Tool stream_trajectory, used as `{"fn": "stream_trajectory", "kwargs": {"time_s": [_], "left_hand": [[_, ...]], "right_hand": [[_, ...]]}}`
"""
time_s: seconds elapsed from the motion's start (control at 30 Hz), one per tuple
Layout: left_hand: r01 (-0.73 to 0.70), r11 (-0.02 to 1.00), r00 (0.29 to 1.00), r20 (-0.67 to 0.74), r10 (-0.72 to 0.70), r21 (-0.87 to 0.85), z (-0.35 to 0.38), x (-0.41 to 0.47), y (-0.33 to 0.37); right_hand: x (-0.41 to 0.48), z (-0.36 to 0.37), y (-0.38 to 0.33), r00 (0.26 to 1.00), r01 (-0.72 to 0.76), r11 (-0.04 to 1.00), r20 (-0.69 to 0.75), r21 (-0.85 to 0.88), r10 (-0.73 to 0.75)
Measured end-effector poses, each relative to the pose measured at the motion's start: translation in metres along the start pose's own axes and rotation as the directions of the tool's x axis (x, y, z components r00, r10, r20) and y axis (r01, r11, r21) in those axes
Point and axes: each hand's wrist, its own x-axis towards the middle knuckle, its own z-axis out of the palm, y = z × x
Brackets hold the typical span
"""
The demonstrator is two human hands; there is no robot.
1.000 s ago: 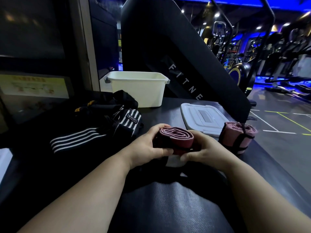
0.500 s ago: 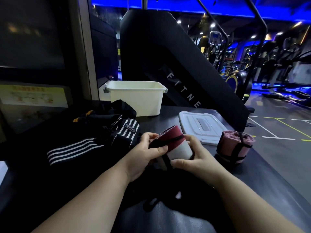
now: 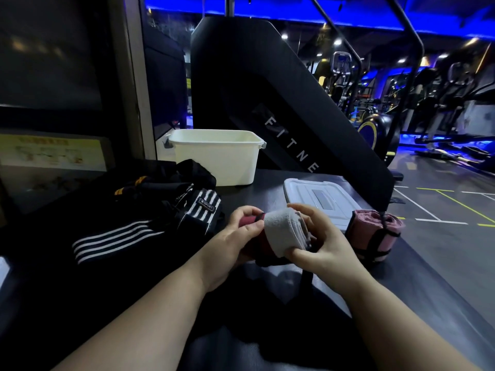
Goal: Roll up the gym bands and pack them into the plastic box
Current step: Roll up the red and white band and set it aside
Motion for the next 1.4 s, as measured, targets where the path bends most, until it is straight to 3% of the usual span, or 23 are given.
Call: {"fn": "stream_trajectory", "kwargs": {"time_s": [0.1,0.27,0.47,0.67,0.87,1.0,1.17,1.33,1.4], "left_hand": [[0.020,0.999,1.000,-0.013,-0.020,-0.026,0.000,0.000,-0.001],[0.006,0.998,1.000,-0.022,-0.005,0.069,-0.002,0.004,-0.004],[-0.008,0.947,0.999,-0.033,0.020,0.321,-0.009,0.004,-0.002],[-0.025,0.962,0.999,-0.039,0.037,0.274,-0.007,0.001,-0.001],[-0.047,0.955,0.992,-0.094,0.078,0.291,-0.009,0.004,-0.002],[-0.031,0.960,0.994,-0.089,0.059,0.280,-0.011,0.006,-0.002],[-0.004,0.909,0.990,-0.125,0.062,0.418,-0.012,0.004,-0.001],[0.013,0.905,0.990,-0.134,0.049,0.425,-0.016,0.006,-0.007],[-0.003,0.875,0.987,-0.141,0.081,0.483,-0.015,0.006,-0.007]], "right_hand": [[0.000,0.002,-0.002,1.000,-0.008,1.000,-0.020,0.029,0.008],[0.000,0.000,-0.002,1.000,0.013,1.000,-0.016,0.011,-0.012],[0.003,-0.008,0.002,0.998,0.011,0.996,-0.055,-0.088,-0.016],[0.004,-0.012,0.010,0.999,0.037,0.979,-0.026,-0.198,-0.043],[0.009,-0.020,0.012,0.956,0.182,0.825,-0.100,-0.535,-0.276],[0.011,-0.015,0.017,0.931,0.253,0.728,-0.045,-0.638,-0.363],[0.008,-0.013,0.019,0.961,0.205,0.806,-0.042,-0.556,-0.273],[0.004,-0.012,0.009,0.999,0.041,0.940,0.012,-0.340,-0.039],[0.003,-0.010,0.010,0.998,-0.020,0.934,0.041,-0.357,0.037]]}}
